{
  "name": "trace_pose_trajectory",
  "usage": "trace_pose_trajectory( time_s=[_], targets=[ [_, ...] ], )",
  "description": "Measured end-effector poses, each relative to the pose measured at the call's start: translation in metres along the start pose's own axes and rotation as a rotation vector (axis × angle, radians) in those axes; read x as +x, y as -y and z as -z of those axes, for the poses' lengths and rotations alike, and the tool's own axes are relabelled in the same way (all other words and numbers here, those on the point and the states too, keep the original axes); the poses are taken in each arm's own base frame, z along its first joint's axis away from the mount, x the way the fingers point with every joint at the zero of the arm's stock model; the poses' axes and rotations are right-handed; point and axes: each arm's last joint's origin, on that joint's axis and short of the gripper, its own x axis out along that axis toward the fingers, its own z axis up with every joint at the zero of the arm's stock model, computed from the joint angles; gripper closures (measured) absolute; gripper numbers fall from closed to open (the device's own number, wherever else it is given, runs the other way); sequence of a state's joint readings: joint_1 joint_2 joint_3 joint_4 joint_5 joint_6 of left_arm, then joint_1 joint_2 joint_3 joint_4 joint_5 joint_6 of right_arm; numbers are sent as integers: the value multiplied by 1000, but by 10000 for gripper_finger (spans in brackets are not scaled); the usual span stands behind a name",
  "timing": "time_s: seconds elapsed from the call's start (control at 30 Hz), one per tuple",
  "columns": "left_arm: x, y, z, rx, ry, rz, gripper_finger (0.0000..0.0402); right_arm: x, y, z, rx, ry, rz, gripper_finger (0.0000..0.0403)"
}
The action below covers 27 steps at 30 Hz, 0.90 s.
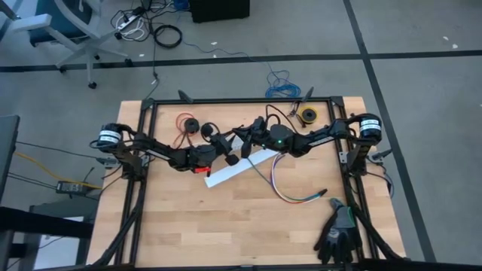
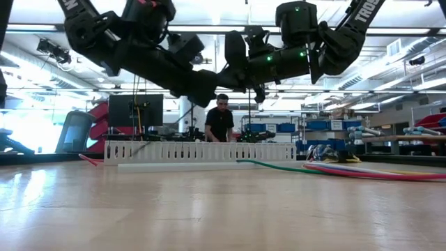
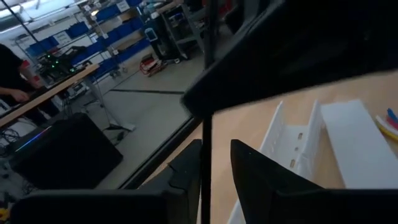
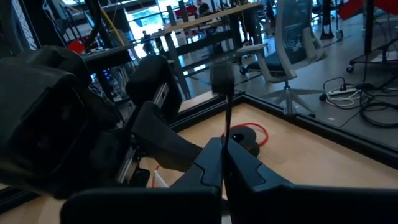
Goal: Ziptie cables
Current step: Prepare the black zip tie
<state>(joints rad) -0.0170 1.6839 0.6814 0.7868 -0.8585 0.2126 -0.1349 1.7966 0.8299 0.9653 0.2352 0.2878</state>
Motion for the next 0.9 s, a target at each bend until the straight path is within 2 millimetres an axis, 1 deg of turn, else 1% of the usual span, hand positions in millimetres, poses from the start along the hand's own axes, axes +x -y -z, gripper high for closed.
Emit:
trace_pose_trajectory(
  time_s=[0.17,0.3,0.67,0.73,0.83,0.9],
  targets=[
    [-2,3,0,56,-20,-71,322,0,1,2,-2,-17,15,403],
    [-6,7,-3,67,-7,-60,335,0,2,2,1,-8,53,403],
    [-6,7,-3,66,-1,-61,350,-1,-1,3,1,-12,50,403],
    [-6,7,-3,68,-3,-60,361,-1,-1,3,1,-12,48,403],
    [-6,7,-3,71,-5,-61,388,-1,-1,3,1,-13,46,403],
    [-6,7,-3,70,-4,-61,395,-1,-2,3,2,-13,42,403]
  ],
)
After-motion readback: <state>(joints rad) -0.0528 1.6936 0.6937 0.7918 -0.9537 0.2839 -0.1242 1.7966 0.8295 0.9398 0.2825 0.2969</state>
